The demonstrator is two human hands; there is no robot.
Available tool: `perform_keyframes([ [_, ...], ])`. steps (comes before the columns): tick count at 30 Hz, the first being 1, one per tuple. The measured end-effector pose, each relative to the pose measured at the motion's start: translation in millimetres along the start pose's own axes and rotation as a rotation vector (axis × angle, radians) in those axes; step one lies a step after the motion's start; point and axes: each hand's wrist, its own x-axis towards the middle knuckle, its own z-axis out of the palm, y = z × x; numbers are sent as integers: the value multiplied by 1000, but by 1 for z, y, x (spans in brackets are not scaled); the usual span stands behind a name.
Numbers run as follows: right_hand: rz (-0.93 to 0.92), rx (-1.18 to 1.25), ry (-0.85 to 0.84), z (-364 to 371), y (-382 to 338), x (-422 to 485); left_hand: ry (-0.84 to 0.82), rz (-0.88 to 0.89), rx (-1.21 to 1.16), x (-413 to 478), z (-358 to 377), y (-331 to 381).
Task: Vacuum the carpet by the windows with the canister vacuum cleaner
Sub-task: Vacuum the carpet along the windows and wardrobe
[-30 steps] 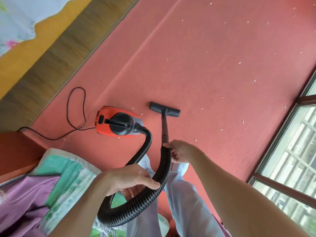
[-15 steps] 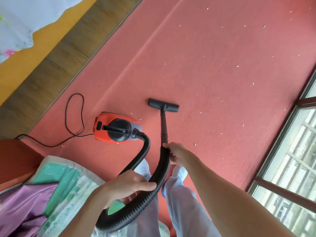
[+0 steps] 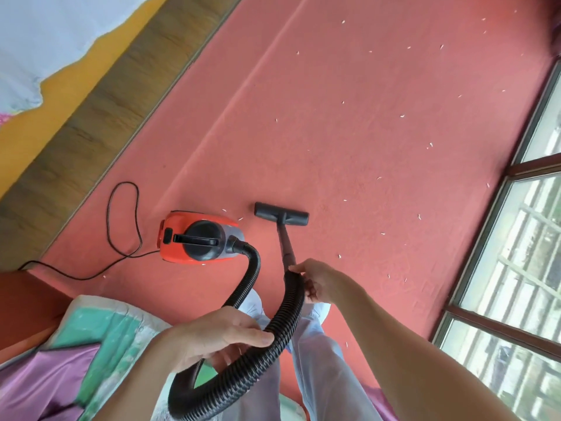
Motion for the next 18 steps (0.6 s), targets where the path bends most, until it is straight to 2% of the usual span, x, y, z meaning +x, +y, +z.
perform_keyframes([
  [4, -166, 139, 253, 5, -20, 18, 209, 100, 29, 17, 4, 7],
  [7, -242, 208, 331, -9, -37, 21, 278, 181, 23, 27, 10, 20],
  [11, -194, 252, 346, -41, -27, 0, 235, 201, 20, 30, 18, 47],
  [14, -136, 324, 356, -58, -6, -4, 165, 153, 93, 31, 21, 67],
  [18, -151, 407, 401, -65, 2, 2, 139, 142, 203, 37, 17, 93],
])
